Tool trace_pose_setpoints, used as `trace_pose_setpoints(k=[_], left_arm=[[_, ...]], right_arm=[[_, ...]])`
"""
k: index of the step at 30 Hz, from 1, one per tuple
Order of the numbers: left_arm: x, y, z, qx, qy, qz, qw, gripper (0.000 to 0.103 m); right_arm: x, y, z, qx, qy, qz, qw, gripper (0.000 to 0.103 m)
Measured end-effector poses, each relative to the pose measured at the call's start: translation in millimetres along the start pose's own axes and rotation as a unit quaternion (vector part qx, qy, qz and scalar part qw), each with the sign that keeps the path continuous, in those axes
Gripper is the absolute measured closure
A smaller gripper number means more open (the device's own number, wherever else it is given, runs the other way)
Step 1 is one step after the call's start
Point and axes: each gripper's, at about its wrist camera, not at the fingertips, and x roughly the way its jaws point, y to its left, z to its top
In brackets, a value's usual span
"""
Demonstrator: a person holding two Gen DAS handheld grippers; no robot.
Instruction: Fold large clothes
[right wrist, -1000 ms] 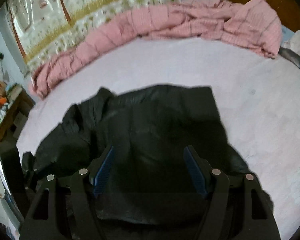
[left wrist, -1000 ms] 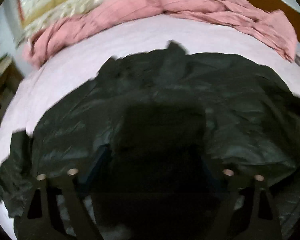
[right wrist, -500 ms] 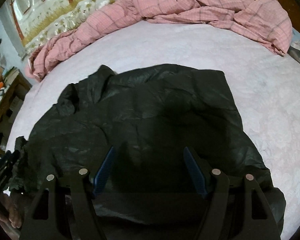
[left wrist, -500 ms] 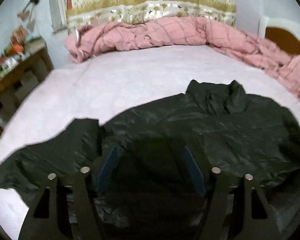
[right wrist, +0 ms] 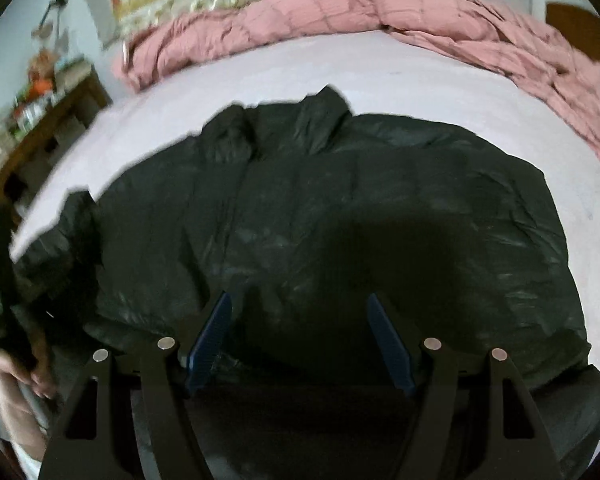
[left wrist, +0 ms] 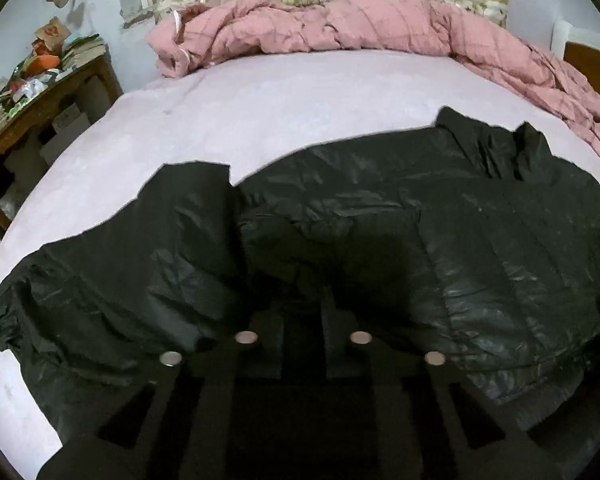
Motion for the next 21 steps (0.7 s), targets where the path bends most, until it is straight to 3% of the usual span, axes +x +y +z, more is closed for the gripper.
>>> trace_pose_setpoints(k=[4, 8, 11, 13, 17, 21], left_arm=[[-1, 5, 5, 0.005, -0.024, 0.034, 0.9991, 0.094], [6, 6, 5, 0.008, -0.015, 0.03, 0.9994, 0.092], [-2, 3, 3, 0.019, -0.029, 0.03, 0.999, 0.078], [-16, 6, 1, 0.016, -0.051, 0.016, 0.9985, 0.054], [-58, 28, -6, -0.018, -0.098, -0.037, 0.9943, 0.041], [-80, 51, -5, -0.042, -0.125, -0.03, 0.9908, 0.029]], right_arm=[[5, 2, -3, -0.001, 0.009, -0.012, 1.0, 0.031], [11, -4, -4, 0.005, 0.015, -0.019, 1.0, 0.031], [24, -3, -6, -0.009, 0.024, -0.057, 0.998, 0.03], [30, -4, -7, -0.013, 0.032, -0.067, 0.997, 0.03], [14, -5, -4, -0.005, 0.006, -0.058, 0.998, 0.03], [-21, -10, -1, 0.015, -0.059, -0.035, 0.998, 0.03]])
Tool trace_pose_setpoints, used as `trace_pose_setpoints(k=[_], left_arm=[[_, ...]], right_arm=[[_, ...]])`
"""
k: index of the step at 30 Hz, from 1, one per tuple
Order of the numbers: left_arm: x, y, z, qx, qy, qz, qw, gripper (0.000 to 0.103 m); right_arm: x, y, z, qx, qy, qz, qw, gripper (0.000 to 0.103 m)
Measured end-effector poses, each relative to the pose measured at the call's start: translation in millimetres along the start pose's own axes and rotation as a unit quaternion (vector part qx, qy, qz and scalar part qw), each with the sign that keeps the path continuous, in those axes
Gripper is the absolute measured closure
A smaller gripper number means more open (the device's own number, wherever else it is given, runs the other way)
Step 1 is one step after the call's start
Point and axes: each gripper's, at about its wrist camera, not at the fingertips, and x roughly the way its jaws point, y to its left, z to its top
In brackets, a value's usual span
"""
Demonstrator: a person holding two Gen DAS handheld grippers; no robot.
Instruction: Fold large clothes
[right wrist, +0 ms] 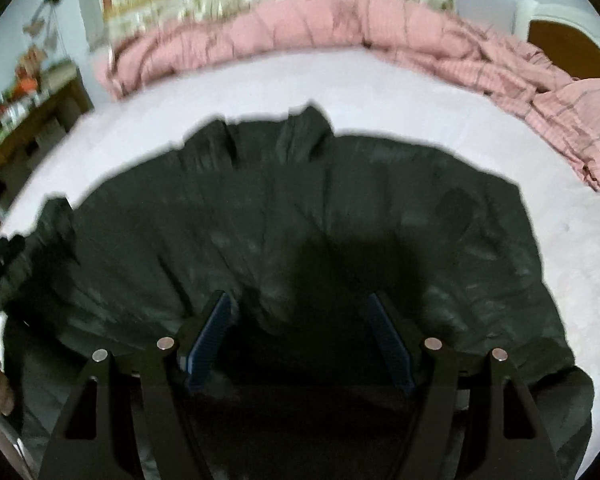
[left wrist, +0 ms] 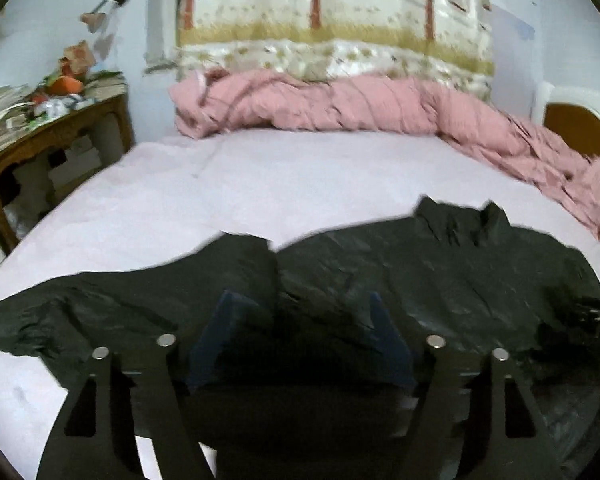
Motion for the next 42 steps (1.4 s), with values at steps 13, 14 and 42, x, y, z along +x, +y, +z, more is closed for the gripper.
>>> trace_pose_setpoints(k=[13, 14, 42], left_arm=[[-10, 132, -5, -0.113, 0.016, 0.066, 0.9913, 0.013], [-9, 149, -10, -0.126, 0.018, 0.079, 0.9887, 0.013], [-31, 231, -29, -0.216, -0.093, 0.021, 0.9717, 0.098]], right_arm=[[-21, -22, 8, 0.027, -0.053, -0.015, 0.998, 0.029], [-21, -23, 8, 0.028, -0.054, -0.015, 0.998, 0.029], [-12, -21, 6, 0.024, -0.04, -0.026, 0.999, 0.029]])
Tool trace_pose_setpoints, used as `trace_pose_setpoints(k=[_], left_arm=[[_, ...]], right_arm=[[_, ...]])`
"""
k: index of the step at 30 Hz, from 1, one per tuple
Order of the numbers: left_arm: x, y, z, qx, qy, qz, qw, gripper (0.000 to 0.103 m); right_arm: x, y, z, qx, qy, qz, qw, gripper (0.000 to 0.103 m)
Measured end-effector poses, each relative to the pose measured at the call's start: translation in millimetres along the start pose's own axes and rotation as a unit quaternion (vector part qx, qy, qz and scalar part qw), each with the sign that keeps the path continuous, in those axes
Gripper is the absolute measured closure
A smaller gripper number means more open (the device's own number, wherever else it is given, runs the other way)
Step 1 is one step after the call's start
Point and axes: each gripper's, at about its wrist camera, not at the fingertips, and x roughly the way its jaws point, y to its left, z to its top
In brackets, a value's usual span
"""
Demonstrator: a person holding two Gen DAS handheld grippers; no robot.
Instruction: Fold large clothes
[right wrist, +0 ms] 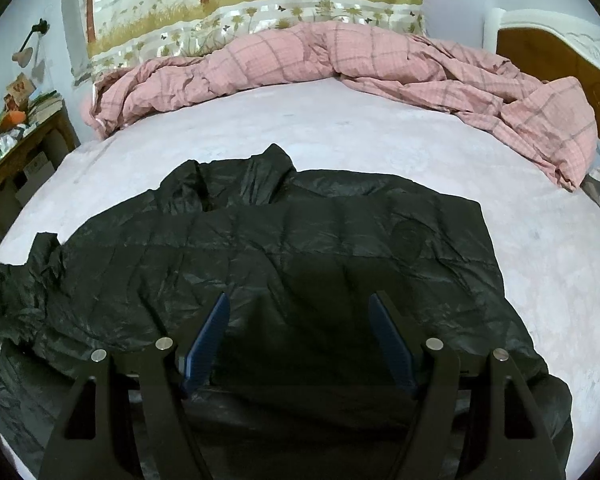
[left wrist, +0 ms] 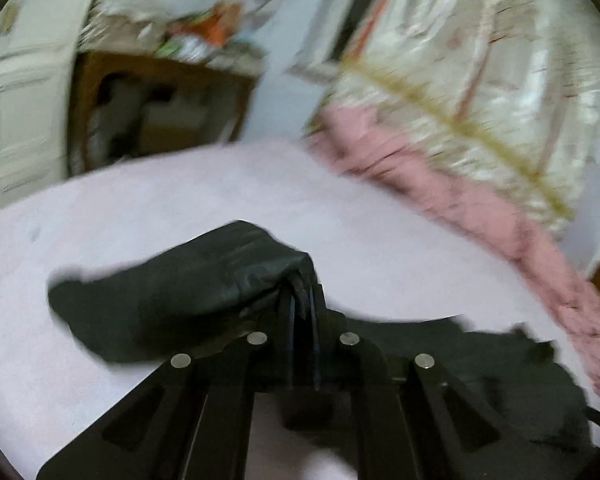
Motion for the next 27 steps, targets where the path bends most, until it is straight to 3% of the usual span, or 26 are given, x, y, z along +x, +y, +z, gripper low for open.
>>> trace_pose_setpoints(k=[2, 6, 11, 17, 21, 23, 24, 27], left_arm=[[-18, -31, 6, 0.019, -0.024, -0.05, 0.9983, 0.098], [-33, -120, 13, 0.084, -0.028, -0.087, 0.9923, 0.098], [-37, -244, -2, 0.155, -0.003, -0.166, 0.9738, 0.098], [-7, -345, -70, 0.207, 0.066, -0.222, 0.9505, 0.097], [26, -369, -130, 0.244, 0.139, -0.207, 0.9371, 0.095], [37, -372, -156, 0.28, 0.173, -0.193, 0.9244, 0.088], [40, -369, -163, 0.289, 0.181, -0.184, 0.9218, 0.078], [28, -352, -153, 0.261, 0.18, -0.193, 0.9284, 0.048]], right_arm=[[0, 1, 0, -0.001, 0.001, 0.007, 1.0, 0.029], [-1, -3, 0, -0.001, 0.0, 0.009, 1.0, 0.029], [-3, -20, 3, 0.025, -0.002, 0.01, 1.0, 0.029], [-8, -40, 6, 0.054, -0.009, 0.01, 0.998, 0.029], [-6, -48, 7, 0.064, -0.008, 0.001, 0.998, 0.029], [-7, -49, 7, 0.063, -0.01, -0.009, 0.998, 0.029], [-7, -49, 7, 0.062, -0.011, -0.012, 0.998, 0.029], [-8, -48, 8, 0.065, -0.011, -0.003, 0.998, 0.029]])
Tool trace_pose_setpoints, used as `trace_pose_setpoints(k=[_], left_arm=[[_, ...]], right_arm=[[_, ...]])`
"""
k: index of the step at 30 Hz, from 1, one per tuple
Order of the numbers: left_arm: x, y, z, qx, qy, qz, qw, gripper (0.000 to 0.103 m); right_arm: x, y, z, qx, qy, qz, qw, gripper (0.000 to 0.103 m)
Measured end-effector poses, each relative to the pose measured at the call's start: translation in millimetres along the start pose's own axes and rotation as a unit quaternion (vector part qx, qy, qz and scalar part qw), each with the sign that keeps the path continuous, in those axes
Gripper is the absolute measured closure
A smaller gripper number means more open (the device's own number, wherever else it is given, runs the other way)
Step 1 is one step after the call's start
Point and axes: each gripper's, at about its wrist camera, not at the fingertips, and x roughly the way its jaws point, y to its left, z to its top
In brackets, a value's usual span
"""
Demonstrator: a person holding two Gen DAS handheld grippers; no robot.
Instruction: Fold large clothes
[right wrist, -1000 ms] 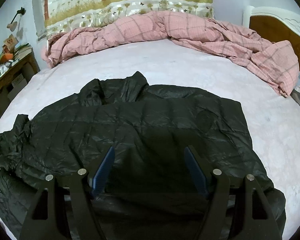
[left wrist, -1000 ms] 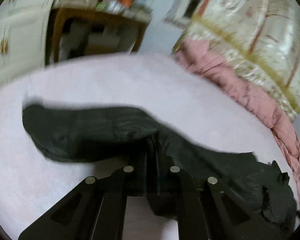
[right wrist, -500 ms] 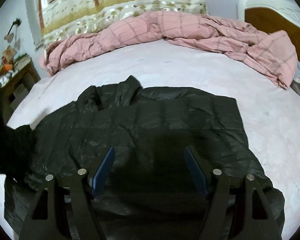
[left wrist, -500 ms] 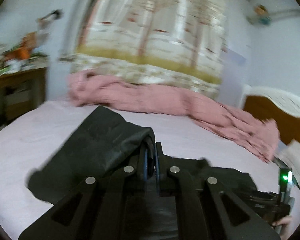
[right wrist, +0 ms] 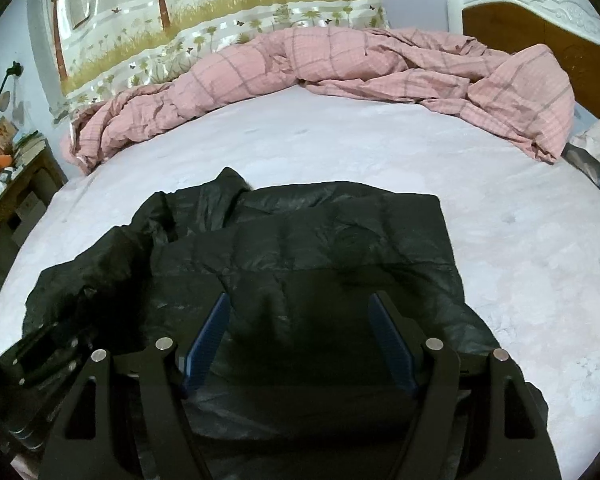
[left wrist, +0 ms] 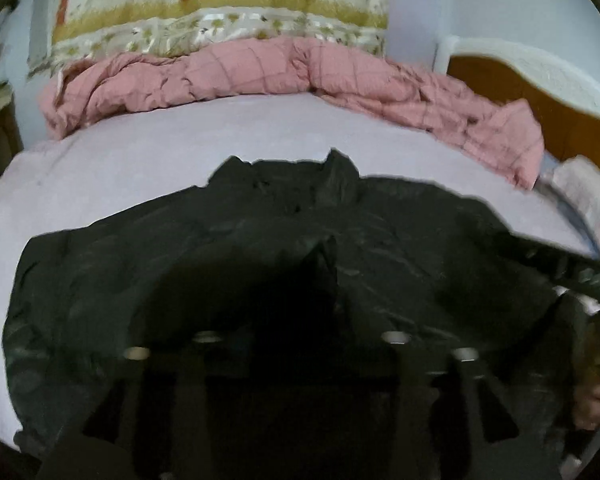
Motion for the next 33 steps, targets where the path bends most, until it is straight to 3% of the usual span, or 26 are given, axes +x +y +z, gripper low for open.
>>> trace_pose_setpoints(k=[2, 4, 8, 11, 14, 17, 21, 24, 28, 31, 33], left_arm=[[-26, 8, 2, -0.007, -0.028, -0.01, 0.9995, 0.041], [-53, 19, -3, 0.004, -0.058, 0.003, 0.9983, 0.03], [-96, 54, -9, 0.001, -0.106, 0.029, 0.9939, 0.028], [-120, 94, -7, -0.053, -0.14, 0.074, 0.9859, 0.025], [-118, 141, -7, -0.112, -0.114, 0.135, 0.9779, 0.025], [-94, 181, -18, -0.153, -0.044, 0.179, 0.9709, 0.026], [-54, 214, -34, -0.182, 0.041, 0.173, 0.9671, 0.028], [-35, 214, -42, -0.186, 0.073, 0.147, 0.9688, 0.035], [-29, 210, -46, -0.189, 0.087, 0.123, 0.9704, 0.037], [-50, 208, -43, -0.196, 0.062, 0.093, 0.9742, 0.038], [-67, 208, -39, -0.202, 0.036, 0.093, 0.9744, 0.038]], right_arm=[[0, 0, 0, -0.001, 0.0, 0.001, 1.0, 0.029], [0, 1, 0, -0.002, -0.002, -0.004, 1.0, 0.029], [-4, 4, 0, -0.005, -0.01, -0.005, 1.0, 0.029], [-7, 11, -1, -0.016, -0.018, -0.004, 1.0, 0.029], [-12, 21, -3, -0.036, -0.032, 0.002, 0.999, 0.029], [-20, 40, -7, -0.071, -0.053, 0.023, 0.996, 0.029], [-36, 75, -18, -0.132, -0.083, 0.065, 0.986, 0.029], [-50, 103, -30, -0.168, -0.106, 0.093, 0.976, 0.029], [-55, 143, -38, -0.202, -0.099, 0.154, 0.962, 0.029], [-51, 179, -35, -0.219, -0.075, 0.183, 0.956, 0.029], [-48, 205, -32, -0.233, -0.061, 0.187, 0.952, 0.029]])
